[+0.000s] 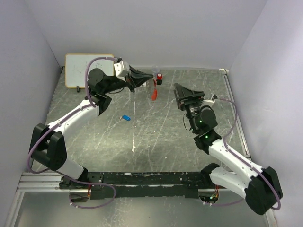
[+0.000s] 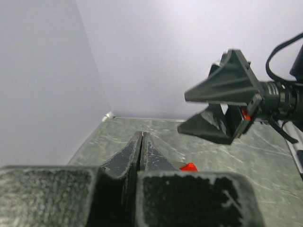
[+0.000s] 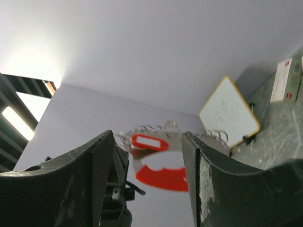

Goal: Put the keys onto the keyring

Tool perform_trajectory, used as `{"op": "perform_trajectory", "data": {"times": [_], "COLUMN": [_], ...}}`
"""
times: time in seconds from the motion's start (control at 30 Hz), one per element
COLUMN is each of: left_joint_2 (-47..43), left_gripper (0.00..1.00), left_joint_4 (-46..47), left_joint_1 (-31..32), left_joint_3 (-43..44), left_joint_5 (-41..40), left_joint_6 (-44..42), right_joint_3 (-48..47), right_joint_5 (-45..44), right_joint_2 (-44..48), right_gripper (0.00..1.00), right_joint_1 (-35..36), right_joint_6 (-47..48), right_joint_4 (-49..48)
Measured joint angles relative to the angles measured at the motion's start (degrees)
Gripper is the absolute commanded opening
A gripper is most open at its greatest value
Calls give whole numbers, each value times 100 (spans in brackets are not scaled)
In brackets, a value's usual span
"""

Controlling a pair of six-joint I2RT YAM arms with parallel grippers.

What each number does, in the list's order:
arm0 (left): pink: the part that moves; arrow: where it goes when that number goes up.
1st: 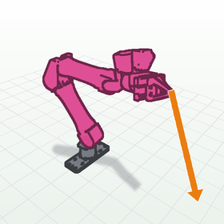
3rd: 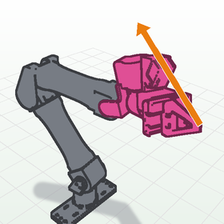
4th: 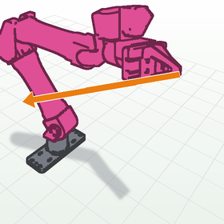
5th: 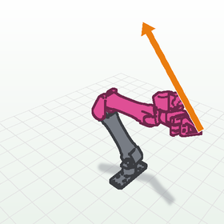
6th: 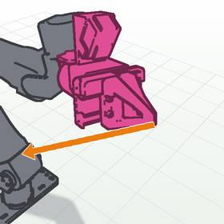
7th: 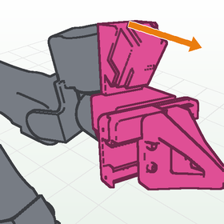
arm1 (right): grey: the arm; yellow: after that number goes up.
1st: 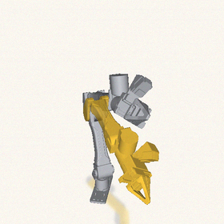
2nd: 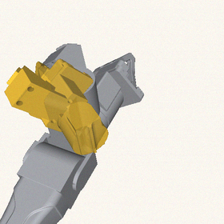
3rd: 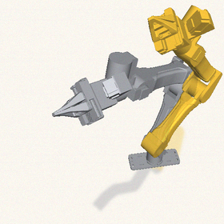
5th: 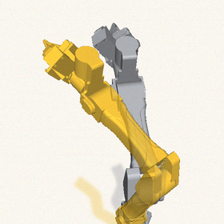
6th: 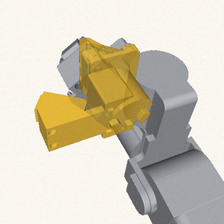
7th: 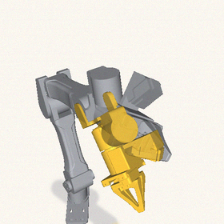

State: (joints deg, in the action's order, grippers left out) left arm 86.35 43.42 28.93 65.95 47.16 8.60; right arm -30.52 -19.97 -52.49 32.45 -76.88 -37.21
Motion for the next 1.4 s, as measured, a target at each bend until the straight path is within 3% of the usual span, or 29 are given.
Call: {"op": "perform_trajectory", "data": {"times": [0.37, 0.63, 1.03, 1.4], "left_joint_2": [627, 1058, 1499, 1438], "left_gripper": [7, 7, 7, 7], "left_joint_4": [428, 1434, 2179, 1768], "left_joint_1": [-507, -713, -734, -682], "left_joint_3": [522, 584, 898, 874], "left_joint_5": [256, 647, 994, 802], "left_joint_6": [417, 1001, 1631, 1137], "right_joint_3": [-562, -737, -813, -914], "right_joint_5": [1416, 1869, 1956, 1864], "right_joint_2": [-1989, -3123, -3670, -3836], "right_gripper": [60, 61, 60, 59], "right_joint_1": [-531, -614, -599, -181], "right_joint_6": [-1357, -2138, -2837, -3123], "right_joint_4": [-1635, -2881, -3803, -3971]}}
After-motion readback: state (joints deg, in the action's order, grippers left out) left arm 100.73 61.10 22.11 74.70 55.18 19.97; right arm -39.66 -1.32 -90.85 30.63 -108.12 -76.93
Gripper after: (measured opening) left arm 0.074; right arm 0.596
